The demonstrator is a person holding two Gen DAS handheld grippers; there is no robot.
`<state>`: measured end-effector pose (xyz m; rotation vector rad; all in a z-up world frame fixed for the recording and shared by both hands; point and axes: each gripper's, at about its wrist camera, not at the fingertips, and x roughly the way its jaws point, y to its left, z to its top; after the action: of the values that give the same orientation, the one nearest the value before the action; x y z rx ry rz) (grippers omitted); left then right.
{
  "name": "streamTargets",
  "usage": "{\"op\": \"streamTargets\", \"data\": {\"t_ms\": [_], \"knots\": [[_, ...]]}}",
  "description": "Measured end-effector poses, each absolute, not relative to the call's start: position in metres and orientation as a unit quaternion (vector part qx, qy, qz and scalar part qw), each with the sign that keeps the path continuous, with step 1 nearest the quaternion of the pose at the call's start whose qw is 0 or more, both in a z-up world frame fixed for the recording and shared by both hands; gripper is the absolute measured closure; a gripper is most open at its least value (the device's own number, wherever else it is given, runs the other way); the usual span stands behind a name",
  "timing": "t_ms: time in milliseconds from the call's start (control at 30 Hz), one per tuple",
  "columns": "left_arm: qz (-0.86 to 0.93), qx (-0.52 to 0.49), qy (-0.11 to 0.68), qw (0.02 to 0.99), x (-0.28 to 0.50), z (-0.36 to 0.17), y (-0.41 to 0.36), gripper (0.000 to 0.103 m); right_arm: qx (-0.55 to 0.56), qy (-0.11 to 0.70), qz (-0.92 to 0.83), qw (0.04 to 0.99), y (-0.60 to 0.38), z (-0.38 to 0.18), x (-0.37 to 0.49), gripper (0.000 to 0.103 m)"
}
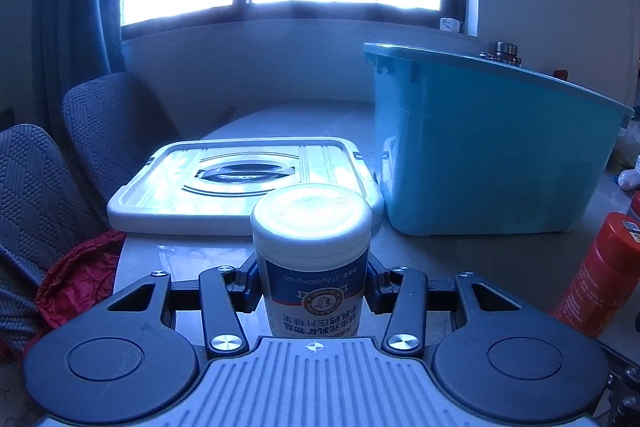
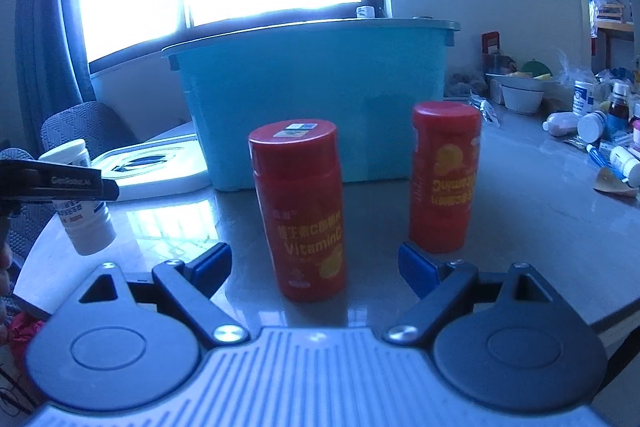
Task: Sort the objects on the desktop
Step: 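Grasp the red vitamin canister with the right gripper while the left gripper holds the jar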
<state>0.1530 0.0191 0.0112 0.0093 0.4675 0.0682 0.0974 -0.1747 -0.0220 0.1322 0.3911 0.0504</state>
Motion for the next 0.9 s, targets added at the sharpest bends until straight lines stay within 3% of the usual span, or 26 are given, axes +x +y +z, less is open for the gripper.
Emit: {"op": "streamTargets", "data": {"t_ms": [700, 733, 767, 900], "knots": [[0.062, -0.011, 0.237, 0.969, 0.177, 0.002, 0.038, 0.055, 0.053, 0.203, 0.045, 0.977, -0.167, -0.034, 0.156, 0.013], [0.063, -0.013, 0.238, 0.969, 0.178, 0.002, 0.039, 0.055, 0.052, 0.206, 0.046, 0.976, -0.167, -0.034, 0.158, 0.026], [0.064, -0.014, 0.238, 0.969, 0.179, 0.002, 0.040, 0.055, 0.048, 0.213, 0.046, 0.975, -0.167, -0.034, 0.161, 0.053], [0.068, -0.019, 0.240, 0.968, 0.181, 0.004, 0.042, 0.055, 0.033, 0.222, 0.044, 0.974, -0.164, -0.033, 0.163, 0.053]]}}
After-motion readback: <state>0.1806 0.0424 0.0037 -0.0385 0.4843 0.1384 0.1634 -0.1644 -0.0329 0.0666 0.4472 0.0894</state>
